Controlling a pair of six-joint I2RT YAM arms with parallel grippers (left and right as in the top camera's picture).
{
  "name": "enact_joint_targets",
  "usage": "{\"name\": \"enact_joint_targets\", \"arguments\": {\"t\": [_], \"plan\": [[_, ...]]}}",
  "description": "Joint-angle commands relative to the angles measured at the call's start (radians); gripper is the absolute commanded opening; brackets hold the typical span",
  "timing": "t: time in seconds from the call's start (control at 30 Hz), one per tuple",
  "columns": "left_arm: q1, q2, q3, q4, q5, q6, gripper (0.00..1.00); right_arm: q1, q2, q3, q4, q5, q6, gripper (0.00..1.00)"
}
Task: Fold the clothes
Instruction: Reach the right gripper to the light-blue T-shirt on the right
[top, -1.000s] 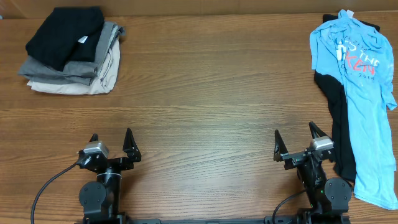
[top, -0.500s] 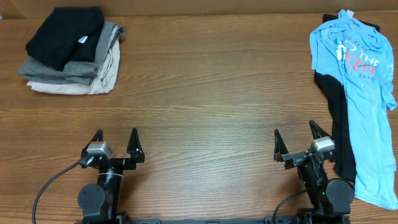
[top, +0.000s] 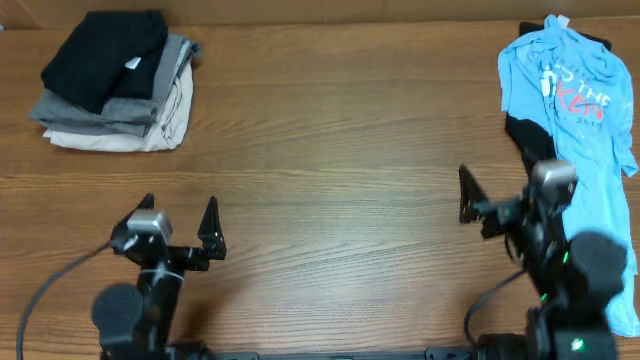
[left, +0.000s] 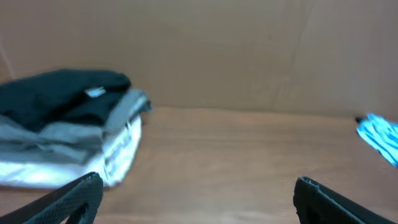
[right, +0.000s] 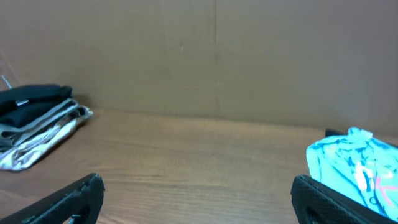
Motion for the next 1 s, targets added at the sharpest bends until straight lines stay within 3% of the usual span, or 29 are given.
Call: {"name": "enact_joint_targets", "arguments": {"t": [0.0, 0.2, 0.37, 0.5, 0.77, 0.97], "plan": [[-0.006, 0.174, 0.183, -0.052, 0.067, 0.022, 1.0, 0.002, 0.169, 0.22, -0.11, -0.034, -0.001, 1.0], [-0.006, 0.573, 0.586, -0.379, 0.07, 0.074, 1.0, 0.002, 0.514, 0.56, -0.404, -0.053, -0.001, 1.0], [-0.006, 0.822, 0.785, -0.538, 0.07, 0.126, 1.0, 0.002, 0.698, 0.65, -0.438, -0.056, 0.0, 1.0], [-0.006, 0.961, 0.824, -0.513, 0.072, 0.124, 1.0, -0.006, 0.792, 0.65, -0.358, -0.045, -0.001, 1.0], [-0.007, 1.187, 0.824, -0.398, 0.208, 0.123, 1.0, -0.049, 0.999, 0.651, -0.033, 0.143, 0.0, 1.0], [-0.008, 1.286, 0.824, -0.332, 0.234, 0.124, 1.0, -0.061, 1.202, 0.676, 0.101, 0.302, -0.005, 1.0]]}}
